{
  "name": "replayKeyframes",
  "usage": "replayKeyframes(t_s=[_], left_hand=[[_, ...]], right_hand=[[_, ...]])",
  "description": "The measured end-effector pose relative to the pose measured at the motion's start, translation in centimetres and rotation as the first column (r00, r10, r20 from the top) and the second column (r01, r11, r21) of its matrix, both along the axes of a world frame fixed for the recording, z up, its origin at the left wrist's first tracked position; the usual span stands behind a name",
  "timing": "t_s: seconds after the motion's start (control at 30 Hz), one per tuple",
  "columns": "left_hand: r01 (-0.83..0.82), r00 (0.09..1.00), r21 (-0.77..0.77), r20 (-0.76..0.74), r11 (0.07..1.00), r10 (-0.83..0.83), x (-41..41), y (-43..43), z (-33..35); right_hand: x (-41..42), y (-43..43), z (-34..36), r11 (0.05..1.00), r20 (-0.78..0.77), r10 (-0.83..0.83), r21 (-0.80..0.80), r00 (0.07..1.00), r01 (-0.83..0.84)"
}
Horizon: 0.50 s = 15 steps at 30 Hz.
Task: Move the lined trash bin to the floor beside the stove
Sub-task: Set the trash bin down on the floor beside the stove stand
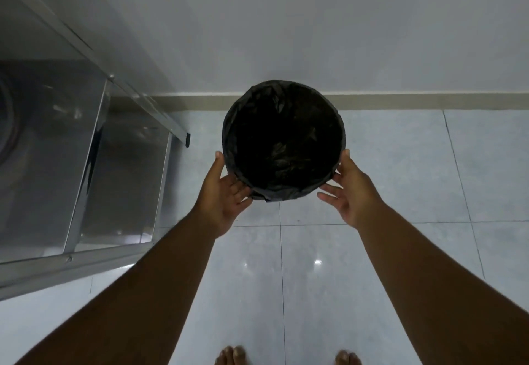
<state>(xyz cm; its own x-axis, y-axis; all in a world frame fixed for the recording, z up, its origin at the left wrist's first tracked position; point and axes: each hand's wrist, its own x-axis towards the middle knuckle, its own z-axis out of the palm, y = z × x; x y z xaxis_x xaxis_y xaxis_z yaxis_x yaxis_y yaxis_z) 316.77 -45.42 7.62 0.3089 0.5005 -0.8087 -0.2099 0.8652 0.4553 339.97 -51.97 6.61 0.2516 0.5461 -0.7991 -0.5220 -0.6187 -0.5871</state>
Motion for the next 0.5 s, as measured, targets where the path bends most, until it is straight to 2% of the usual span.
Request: replayKeyframes(t_s=[0.3,0.5], left_hand=[[0.005,1.0,0.043,0.027,0.999,-0.006,1.8,4.1,0.1],[0.002,0.998,0.025,-0.056,1.0,0.0,0.9,2.0,1.3]], right_hand=[[1.6,3.5,0.1,0.99,-0.089,-0.044,0.127,0.995,0.055],[1.4,1.3,1.2,0.997,-0.067,-0.062,0.042,0.996,0.064]])
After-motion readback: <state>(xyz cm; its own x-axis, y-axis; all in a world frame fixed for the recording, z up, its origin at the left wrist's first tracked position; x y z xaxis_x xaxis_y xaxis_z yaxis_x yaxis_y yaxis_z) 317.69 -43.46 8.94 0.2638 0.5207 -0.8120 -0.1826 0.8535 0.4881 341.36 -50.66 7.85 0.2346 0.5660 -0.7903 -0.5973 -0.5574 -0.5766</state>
